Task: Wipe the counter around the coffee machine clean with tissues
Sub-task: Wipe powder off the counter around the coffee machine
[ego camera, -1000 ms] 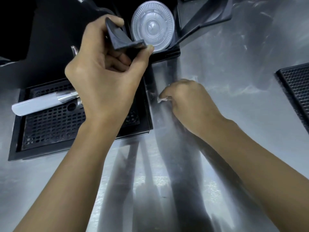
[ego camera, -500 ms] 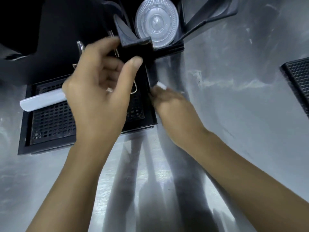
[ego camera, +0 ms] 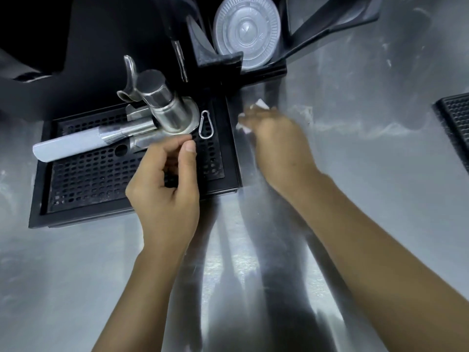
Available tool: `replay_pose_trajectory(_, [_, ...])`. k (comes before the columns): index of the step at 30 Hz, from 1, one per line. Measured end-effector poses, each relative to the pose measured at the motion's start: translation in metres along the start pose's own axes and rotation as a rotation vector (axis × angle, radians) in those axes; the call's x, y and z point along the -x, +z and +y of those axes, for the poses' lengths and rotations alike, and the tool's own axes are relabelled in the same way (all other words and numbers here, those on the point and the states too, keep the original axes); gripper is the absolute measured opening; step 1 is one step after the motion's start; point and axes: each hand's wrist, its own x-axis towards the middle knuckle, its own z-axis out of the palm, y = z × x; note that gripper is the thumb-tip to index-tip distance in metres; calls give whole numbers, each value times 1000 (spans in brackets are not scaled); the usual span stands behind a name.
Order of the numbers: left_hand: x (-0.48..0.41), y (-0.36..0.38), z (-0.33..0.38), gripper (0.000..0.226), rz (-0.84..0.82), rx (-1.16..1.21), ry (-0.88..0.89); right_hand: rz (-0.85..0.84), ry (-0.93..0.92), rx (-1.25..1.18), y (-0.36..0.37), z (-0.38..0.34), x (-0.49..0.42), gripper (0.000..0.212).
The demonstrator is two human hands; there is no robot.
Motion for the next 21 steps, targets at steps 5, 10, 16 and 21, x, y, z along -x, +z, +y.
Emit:
replay_pose_trajectory(5, [2, 7, -5, 16, -69, -402, 201, -4, -178, -54, -5, -8, 82, 45])
replay_pose_trajectory(10, [4, 16, -10, 31, -116, -608, 320, 168, 25, -256, -42, 13, 48, 51])
replay_pose_trajectory(16, [5, 18, -13, 34, -110, -620, 316, 189, 160, -88, -23, 43, -10, 50])
replay_pose_trajectory(21, [6, 19, -14, 34, -100, -619, 308, 165, -19, -23, -9, 19, 63, 34])
